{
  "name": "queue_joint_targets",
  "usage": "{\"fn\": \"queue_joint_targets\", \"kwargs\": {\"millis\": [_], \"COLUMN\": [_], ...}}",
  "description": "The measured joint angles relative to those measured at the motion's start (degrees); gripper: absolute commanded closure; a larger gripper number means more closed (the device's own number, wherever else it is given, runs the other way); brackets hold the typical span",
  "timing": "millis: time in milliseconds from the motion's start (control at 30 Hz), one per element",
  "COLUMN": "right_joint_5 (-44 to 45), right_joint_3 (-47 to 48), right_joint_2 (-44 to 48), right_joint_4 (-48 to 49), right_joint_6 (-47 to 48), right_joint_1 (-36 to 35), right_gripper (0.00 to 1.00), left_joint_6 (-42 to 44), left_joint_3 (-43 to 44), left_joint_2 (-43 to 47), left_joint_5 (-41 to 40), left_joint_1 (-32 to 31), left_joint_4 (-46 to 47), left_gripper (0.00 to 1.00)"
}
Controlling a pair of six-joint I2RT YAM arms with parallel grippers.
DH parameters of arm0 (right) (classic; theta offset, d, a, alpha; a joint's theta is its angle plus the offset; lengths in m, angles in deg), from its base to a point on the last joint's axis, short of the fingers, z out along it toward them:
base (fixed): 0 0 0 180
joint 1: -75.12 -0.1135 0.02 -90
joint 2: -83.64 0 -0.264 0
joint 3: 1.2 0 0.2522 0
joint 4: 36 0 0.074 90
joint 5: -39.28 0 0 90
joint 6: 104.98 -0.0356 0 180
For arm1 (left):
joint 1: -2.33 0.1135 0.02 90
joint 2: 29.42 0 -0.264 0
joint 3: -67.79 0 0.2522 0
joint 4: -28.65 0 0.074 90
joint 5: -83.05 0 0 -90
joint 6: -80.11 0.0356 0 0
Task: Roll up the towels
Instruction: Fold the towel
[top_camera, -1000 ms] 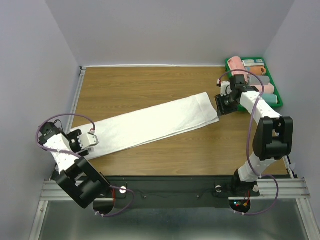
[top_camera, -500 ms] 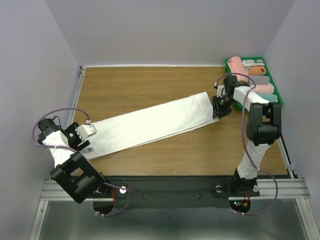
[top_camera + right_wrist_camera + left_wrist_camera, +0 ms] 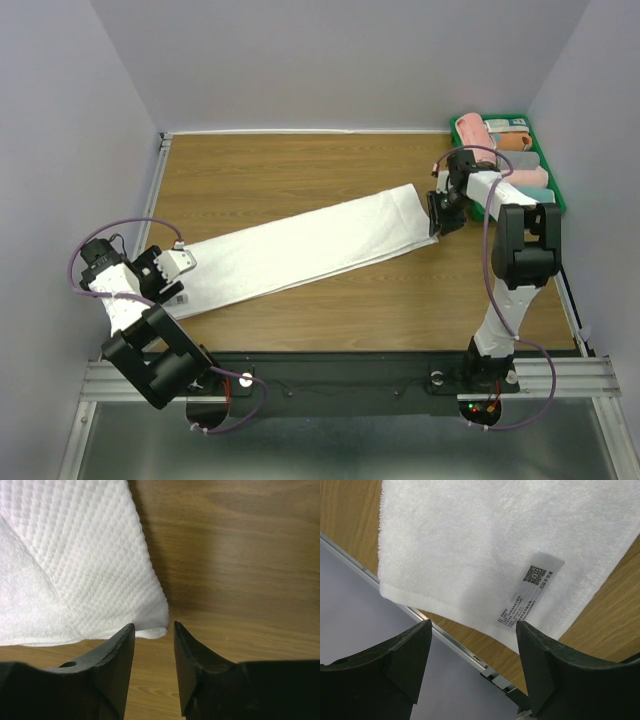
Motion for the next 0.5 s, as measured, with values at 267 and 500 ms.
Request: {"fn": "queue_joint_targets", "kwargs": {"millis": [267,500], "right_joint_5": [-1.66,-1.81], "right_joint_3": [2.08,1.99], "right_joint_2": [-2.54,-0.81], "right_joint_4": [0.00,-0.35], "right_joint_6": [-1.11,-1.03], "right_joint_1": [0.13,0.79], "right_gripper": [0.99,0.99], "left_joint_6": [-0.24,-1.27], "left_joint_3": [0.00,0.24], "left_joint_2": [0.00,-0.52], "left_joint_5": [0.15,0.09], "left_joint_1": [-0.26,-0.26], "left_joint_4": [0.15,0.28], "left_gripper": [0.21,0.26]}}
